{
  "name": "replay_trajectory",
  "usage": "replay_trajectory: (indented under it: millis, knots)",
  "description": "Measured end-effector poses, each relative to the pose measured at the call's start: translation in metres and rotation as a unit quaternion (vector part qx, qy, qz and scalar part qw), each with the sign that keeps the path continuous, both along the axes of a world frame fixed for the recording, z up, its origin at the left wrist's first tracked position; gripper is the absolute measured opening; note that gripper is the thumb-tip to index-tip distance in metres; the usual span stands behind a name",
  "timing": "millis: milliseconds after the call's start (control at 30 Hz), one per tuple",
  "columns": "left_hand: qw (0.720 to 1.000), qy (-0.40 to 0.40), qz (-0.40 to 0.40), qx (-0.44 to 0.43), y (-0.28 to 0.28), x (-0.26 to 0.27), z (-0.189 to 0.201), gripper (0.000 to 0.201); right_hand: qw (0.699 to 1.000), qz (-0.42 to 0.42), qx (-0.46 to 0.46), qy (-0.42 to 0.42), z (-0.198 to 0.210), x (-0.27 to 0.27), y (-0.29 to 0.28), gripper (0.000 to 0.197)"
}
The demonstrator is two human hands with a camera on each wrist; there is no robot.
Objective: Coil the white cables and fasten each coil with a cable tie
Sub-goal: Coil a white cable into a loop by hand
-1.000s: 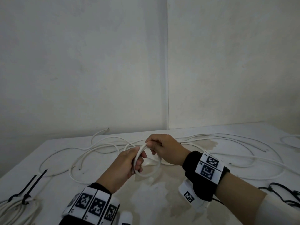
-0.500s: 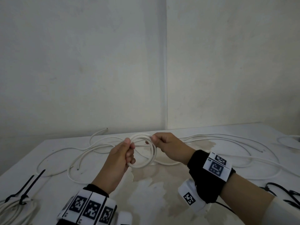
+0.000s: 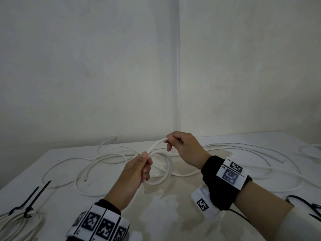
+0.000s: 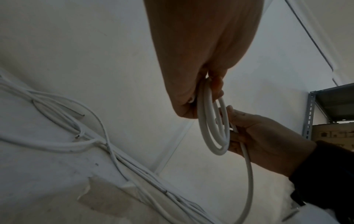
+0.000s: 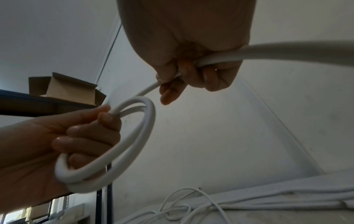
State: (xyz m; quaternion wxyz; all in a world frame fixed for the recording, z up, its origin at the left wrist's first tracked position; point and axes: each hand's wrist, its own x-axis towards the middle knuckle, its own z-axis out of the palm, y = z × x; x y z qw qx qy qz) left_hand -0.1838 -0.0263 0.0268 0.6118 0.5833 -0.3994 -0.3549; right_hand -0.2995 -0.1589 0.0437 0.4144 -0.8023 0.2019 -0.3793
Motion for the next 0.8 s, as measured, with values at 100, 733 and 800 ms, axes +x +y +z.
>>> replay_trajectory:
  millis: [100, 733, 800]
  knots:
    - [0.999, -0.031, -0.019, 0.019, 0.002, -0.004, 0.0, 0.036, 0.999, -0.028, -0.013, -0.009, 0.0, 0.0, -0.002, 0.037]
    - [1.0, -0.005, -0.031, -0.004, 0.0, -0.012, -0.001, 0.046, 0.994, -0.075, 0.007, -0.085, 0.011, -0.006, -0.006, 0.032]
    - [1.0, 0.012, -0.022, -0.013, 0.001, -0.013, -0.002, 0.045, 0.995, -0.076, 0.008, -0.068, 0.008, -0.008, -0.005, 0.034]
